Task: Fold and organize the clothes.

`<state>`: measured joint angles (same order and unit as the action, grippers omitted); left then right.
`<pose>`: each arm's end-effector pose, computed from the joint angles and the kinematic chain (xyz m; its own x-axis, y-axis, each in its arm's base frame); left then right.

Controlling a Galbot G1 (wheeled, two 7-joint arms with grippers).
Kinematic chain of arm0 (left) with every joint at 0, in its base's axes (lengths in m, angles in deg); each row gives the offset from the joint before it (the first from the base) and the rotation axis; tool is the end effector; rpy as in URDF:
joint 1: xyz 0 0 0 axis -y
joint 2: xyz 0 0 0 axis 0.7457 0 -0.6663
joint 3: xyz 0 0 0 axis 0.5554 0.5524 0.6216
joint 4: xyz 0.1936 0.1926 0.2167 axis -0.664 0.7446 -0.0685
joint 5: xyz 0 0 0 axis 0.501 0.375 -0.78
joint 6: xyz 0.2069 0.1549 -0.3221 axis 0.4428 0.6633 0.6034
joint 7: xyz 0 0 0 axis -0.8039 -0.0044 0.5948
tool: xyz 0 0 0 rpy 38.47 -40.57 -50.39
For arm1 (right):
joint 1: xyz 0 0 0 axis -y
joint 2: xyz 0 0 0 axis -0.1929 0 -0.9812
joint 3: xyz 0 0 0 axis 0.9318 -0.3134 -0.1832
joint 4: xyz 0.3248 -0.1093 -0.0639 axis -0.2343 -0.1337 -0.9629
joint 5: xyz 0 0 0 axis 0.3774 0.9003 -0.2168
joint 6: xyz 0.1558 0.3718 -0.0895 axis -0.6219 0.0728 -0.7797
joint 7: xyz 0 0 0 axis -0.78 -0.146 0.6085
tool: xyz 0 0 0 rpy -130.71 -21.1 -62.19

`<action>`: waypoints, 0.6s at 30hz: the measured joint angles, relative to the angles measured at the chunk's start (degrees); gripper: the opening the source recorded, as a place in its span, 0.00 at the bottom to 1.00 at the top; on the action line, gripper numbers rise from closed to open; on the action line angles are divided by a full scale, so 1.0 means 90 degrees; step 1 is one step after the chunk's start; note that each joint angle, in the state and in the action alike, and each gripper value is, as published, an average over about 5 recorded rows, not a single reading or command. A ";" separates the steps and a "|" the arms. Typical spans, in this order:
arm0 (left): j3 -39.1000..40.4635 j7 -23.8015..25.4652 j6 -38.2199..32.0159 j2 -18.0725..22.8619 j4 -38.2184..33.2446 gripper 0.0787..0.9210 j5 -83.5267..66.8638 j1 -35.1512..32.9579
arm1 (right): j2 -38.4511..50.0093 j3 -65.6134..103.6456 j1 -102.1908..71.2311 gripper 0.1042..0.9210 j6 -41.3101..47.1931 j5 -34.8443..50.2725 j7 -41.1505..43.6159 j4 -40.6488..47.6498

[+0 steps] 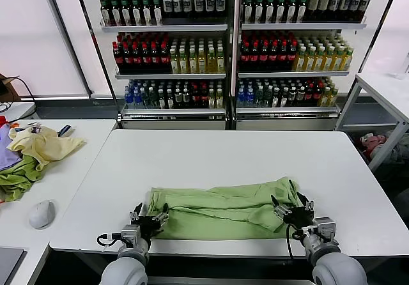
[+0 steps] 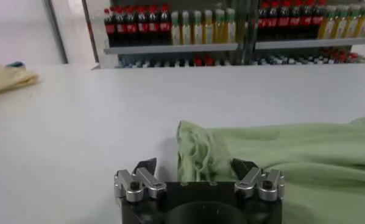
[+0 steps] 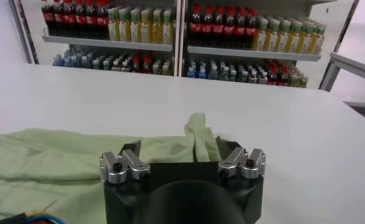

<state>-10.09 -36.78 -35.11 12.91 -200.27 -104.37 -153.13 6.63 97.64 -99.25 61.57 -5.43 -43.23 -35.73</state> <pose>0.2992 -0.0313 -0.3189 -0.8912 -0.0127 0.4534 0.0033 0.9994 0.0345 0.2906 -0.0586 -0.2500 -0.9287 -0.0961 0.3583 -0.1235 0.9909 -0.0543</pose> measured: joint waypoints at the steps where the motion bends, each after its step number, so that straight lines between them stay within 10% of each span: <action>1: -0.0003 -0.0015 0.0022 0.0013 0.0002 0.87 -0.0009 -0.0003 | 0.0009 0.0005 -0.0003 0.88 -0.0001 0.0004 0.0000 -0.0013; 18: -0.0287 0.0017 0.0174 -0.0129 -0.0062 0.33 -0.0565 -0.0072 | 0.0020 0.0010 0.0012 0.88 -0.0013 0.0038 0.0002 -0.0180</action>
<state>-12.67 -36.62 -33.55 11.75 -200.83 -109.45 -153.77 6.81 97.72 -99.14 61.45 -5.09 -43.21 -37.34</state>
